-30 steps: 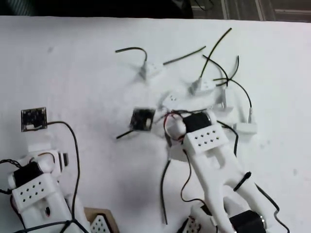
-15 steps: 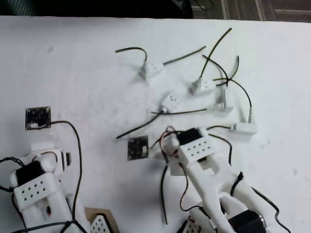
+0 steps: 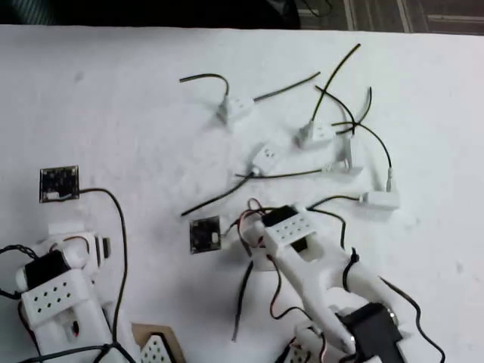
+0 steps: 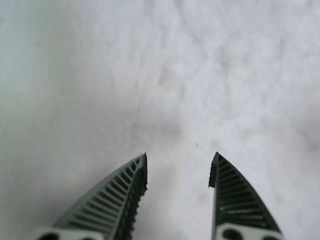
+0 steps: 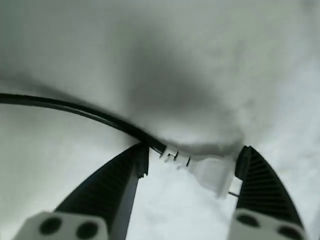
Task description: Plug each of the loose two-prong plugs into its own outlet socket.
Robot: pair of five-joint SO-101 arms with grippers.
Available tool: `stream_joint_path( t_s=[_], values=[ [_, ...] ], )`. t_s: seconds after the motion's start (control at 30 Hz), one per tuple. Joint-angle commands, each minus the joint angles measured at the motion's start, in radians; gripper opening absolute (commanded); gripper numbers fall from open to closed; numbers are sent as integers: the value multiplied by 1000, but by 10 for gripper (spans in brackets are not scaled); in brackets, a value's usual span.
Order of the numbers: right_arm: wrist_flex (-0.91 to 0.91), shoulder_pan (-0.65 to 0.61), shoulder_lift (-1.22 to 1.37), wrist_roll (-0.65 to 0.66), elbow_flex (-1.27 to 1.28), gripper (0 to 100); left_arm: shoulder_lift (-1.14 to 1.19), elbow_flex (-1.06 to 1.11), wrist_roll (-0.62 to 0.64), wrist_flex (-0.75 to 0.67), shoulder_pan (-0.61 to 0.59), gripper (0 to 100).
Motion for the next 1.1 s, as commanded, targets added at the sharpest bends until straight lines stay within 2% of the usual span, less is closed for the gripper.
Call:
stream_joint_path(
  t_s=[0.0,0.07,0.17,0.3,0.67,0.73,0.9,1.07],
  values=[
    [-33,-5,62,-66,-49,264,-18,-2,-9,-17,12,218],
    [-35,-8,79,-114,-75,233,-18,-2,-9,-17,12,218],
    [-30,-44,110,-195,-118,134,-18,-2,-9,-17,12,218],
    [-33,-79,147,-374,-181,12,-18,-2,-9,-17,12,218],
    [127,-28,162,-980,-427,25,-18,-2,-9,-17,12,218],
    [163,-25,162,-1007,-448,72,-18,-2,-9,-15,12,218],
    [249,-28,153,-1007,-454,281,-18,-2,-9,-15,10,218],
    [272,-58,153,-905,-453,286,-18,-2,-9,-15,10,218]
  ],
)
